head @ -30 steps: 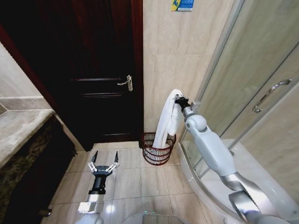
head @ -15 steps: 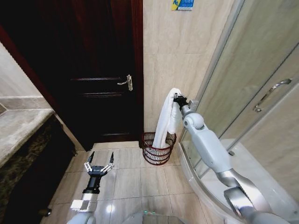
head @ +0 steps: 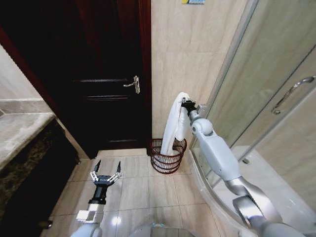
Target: Discard the used towel into the hamper.
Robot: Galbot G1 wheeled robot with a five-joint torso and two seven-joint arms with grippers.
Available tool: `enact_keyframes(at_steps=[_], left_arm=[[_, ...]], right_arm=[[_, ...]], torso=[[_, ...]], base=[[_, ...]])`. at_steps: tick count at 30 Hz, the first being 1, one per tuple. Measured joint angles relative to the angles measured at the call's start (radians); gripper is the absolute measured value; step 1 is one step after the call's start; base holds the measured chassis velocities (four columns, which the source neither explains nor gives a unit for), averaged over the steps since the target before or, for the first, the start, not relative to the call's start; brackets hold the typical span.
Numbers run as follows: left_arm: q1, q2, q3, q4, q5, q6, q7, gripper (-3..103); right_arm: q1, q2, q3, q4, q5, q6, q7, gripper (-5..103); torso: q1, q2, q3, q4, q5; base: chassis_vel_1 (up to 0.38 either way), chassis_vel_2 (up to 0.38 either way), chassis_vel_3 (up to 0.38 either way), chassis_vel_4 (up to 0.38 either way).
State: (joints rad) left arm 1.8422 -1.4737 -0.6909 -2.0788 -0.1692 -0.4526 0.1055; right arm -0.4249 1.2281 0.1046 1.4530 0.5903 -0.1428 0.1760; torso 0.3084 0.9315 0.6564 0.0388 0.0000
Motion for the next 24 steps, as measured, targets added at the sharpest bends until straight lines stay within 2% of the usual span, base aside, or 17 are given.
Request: enact_keyframes(at_steps=[24], left_arm=[[0.017, -0.024, 0.004, -0.010, 0.012, -0.017, 0.021, 100]], right_arm=[[-0.003, 0.001, 0.030, -0.051, -0.022, 0.010, -0.031, 5]], torso=[[-0.052, -0.116, -0.064, 0.0000, 0.0001]], base=[[0.000, 0.000, 0.000, 0.000]])
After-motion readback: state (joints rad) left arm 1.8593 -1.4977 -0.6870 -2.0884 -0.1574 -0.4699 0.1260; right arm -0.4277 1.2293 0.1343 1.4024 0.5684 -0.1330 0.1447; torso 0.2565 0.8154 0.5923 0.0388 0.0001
